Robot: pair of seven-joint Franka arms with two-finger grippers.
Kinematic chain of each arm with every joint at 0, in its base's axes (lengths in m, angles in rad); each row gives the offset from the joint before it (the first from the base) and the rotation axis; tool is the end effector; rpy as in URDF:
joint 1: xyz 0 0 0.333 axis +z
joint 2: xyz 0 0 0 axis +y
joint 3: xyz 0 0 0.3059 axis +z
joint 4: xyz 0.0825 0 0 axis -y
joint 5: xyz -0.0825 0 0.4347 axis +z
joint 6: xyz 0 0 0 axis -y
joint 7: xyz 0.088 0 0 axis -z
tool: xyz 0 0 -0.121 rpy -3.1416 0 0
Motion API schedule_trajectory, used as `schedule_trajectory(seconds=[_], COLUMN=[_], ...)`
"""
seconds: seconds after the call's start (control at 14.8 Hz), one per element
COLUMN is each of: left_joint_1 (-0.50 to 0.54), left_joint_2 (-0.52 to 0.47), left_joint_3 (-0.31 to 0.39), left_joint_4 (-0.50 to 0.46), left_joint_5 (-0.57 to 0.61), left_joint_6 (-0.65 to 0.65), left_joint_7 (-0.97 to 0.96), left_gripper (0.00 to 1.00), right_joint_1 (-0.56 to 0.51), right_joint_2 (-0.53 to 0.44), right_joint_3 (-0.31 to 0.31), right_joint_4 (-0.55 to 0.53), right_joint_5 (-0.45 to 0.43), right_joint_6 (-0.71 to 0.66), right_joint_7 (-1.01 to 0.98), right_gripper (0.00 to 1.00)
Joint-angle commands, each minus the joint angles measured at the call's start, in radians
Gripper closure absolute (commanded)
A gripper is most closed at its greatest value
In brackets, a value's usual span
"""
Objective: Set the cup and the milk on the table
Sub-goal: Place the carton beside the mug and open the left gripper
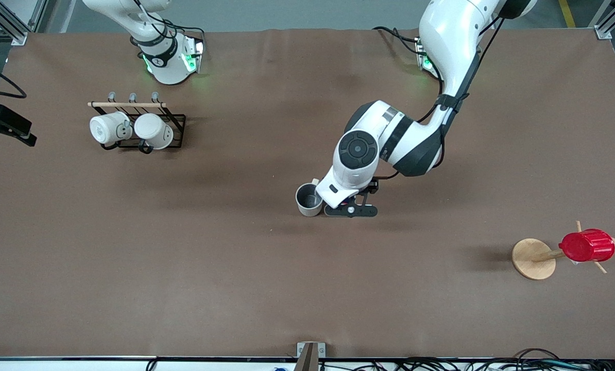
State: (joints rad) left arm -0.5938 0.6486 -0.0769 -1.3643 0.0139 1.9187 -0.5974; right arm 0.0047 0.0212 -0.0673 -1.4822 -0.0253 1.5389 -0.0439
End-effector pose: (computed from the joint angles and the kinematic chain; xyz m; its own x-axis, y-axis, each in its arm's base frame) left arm 0.5981 -0.4607 0.2879 0.9934 -0.0637 -0.0954 -0.0663 -0.9975 -0.0240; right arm 0.6080 -0.0408 0.6309 0.9992 -0.0194 0.0343 -0.0204 -0.9994 0.0282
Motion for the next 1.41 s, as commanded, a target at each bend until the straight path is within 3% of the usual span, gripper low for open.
schedule_trajectory(seconds=[0.0, 0.13, 0.47, 0.88, 1.08, 1.35], left_joint_1=[0.011, 0.043, 0.149, 0.273, 0.308, 0.353], left_joint_2=[-0.046, -0.081, -0.188, -0.368, -0.463, -0.518], left_joint_3=[0.005, 0.006, 0.000, -0.004, -0.003, -0.003], left_joint_4=[0.008, 0.005, -0.030, -0.168, -0.265, -0.320], left_joint_5=[0.024, 0.023, 0.021, 0.006, 0.005, 0.005], left_joint_6=[-0.020, -0.021, -0.033, -0.032, -0.029, -0.027], left_joint_7=[-0.013, -0.005, 0.001, 0.103, 0.157, 0.264], left_gripper=[0.01, 0.00, 0.00, 0.00, 0.00, 0.00], right_joint_1=[-0.035, -0.072, -0.055, -0.055, -0.054, -0.052], right_joint_2=[-0.018, -0.018, -0.018, -0.018, -0.018, -0.018], right_joint_3=[0.033, 0.076, 0.077, 0.075, 0.077, 0.077], right_joint_4=[-0.021, -0.021, -0.023, -0.023, -0.020, -0.018], right_joint_5=[0.024, 0.024, 0.024, 0.022, 0.022, 0.022], right_joint_6=[0.001, 0.001, 0.001, -0.005, -0.016, -0.019], right_joint_7=[-0.010, -0.008, -0.008, -0.010, 0.085, 0.085], right_gripper=[0.00, 0.00, 0.00, 0.00, 0.00, 0.00])
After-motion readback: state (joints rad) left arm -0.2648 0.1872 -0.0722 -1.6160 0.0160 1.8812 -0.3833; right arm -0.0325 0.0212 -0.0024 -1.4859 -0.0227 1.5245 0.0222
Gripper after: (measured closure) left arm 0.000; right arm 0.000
